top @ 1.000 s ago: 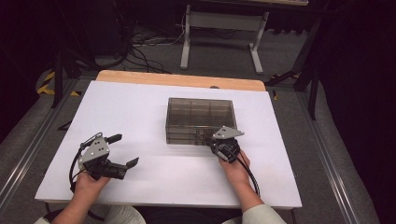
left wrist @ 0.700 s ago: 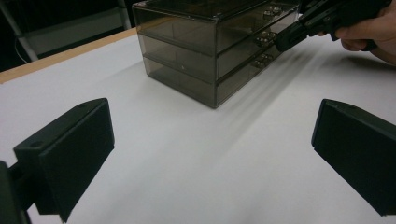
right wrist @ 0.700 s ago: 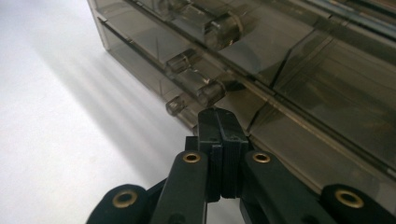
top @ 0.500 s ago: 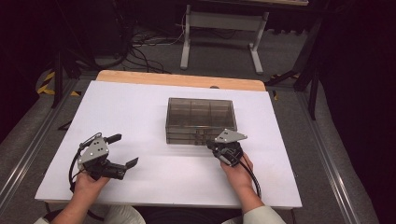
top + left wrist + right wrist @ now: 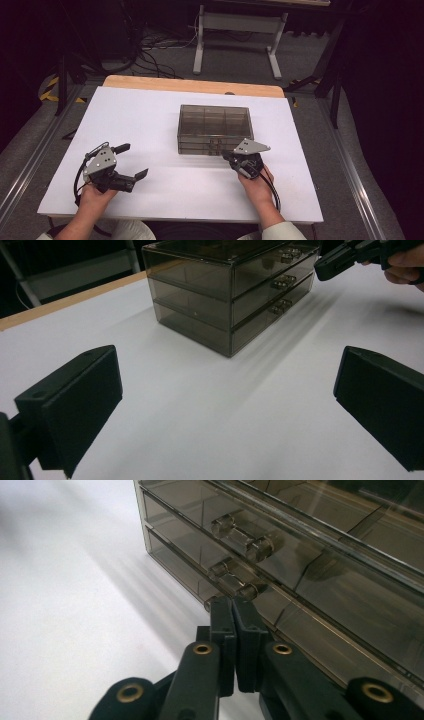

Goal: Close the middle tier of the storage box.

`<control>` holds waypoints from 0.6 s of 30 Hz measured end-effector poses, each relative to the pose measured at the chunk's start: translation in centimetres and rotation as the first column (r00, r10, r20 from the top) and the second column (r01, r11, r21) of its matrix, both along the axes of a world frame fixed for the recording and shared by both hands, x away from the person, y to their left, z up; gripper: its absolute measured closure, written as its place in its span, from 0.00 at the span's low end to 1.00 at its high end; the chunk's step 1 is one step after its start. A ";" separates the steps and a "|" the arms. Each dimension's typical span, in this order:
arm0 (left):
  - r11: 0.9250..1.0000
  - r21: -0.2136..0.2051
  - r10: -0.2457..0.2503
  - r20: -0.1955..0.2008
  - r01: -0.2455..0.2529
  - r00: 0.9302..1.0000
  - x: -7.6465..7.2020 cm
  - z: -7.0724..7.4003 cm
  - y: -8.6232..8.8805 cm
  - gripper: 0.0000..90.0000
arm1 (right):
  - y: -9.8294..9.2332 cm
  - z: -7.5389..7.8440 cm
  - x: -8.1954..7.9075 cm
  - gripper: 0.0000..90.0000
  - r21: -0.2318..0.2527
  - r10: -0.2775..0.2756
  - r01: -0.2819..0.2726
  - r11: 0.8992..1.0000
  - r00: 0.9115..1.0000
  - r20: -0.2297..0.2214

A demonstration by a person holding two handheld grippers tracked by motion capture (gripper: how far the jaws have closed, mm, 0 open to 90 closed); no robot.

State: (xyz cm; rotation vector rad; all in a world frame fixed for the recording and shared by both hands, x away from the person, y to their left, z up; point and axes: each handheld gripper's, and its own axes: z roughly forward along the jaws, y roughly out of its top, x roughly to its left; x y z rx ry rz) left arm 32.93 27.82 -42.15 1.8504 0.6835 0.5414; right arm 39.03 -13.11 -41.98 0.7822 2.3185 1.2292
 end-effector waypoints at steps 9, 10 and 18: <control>1.000 0.004 0.004 0.008 -0.004 1.000 0.0 0.1 0.1 0.00 | -1.1 1.0 -1.0 0.57 0.049 0.047 -0.048 0.998 0.998 0.033; 1.000 0.003 0.004 0.008 -0.004 1.000 0.0 0.1 0.1 0.00 | -1.3 1.1 -1.1 0.54 0.062 0.049 -0.052 0.997 0.998 0.035; 1.000 0.003 0.000 0.006 0.000 1.000 0.0 0.0 0.1 0.00 | -2.4 1.6 -1.9 0.23 0.090 0.055 -0.060 0.994 0.997 0.058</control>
